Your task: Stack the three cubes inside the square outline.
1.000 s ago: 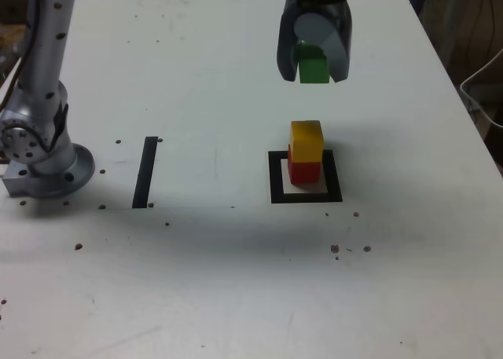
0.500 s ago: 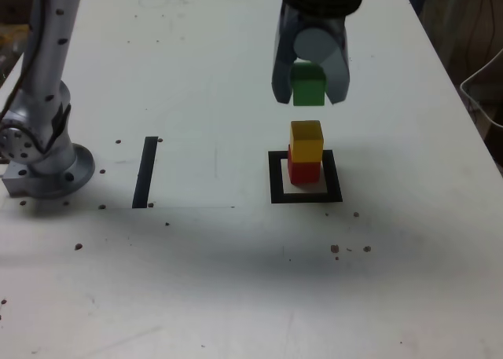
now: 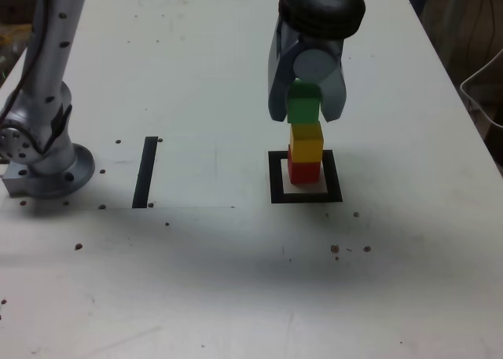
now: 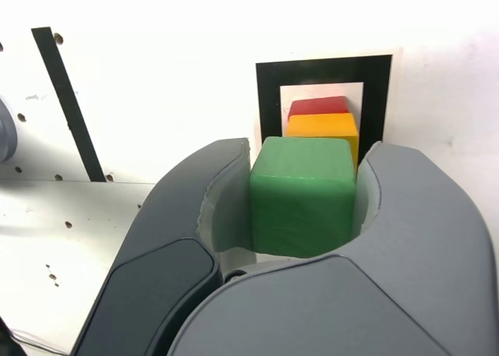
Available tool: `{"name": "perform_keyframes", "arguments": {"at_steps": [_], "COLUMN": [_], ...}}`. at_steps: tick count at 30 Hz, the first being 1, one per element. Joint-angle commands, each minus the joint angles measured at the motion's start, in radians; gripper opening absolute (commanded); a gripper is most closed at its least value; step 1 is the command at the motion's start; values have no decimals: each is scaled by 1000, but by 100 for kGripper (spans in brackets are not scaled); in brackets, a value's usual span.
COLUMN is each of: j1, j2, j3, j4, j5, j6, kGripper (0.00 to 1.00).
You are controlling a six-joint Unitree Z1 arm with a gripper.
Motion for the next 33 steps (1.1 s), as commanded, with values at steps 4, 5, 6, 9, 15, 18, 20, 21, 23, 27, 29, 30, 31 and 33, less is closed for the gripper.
{"name": "perform_keyframes", "arguments": {"at_steps": [4,5,6,9,15,18,20,21,23,27,29,30,31,33], "j1": [-14,-15,-16,-17,-12,-6,-3,-2,-1,-1,-1,0,0,2], "j2": [-2,-2,-2,0,9,14,16,17,19,21,21,22,23,26], "j3": [5,3,2,1,-2,-5,-6,-6,-5,-4,-3,-3,-3,-1], "j4": [14,13,13,11,3,3,3,3,3,2,1,0,0,-2], "j5": [-16,-18,-20,-22,-24,-26,-27,-28,-31,-39,-40,-40,-39,-38], "j6": [-15,-18,-20,-23,-30,-30,-29,-29,-28,-28,-28,-28,-28,-28], "kGripper": [5,5,5,5,6,7,7,8,8,10,12,13,14,17]}}
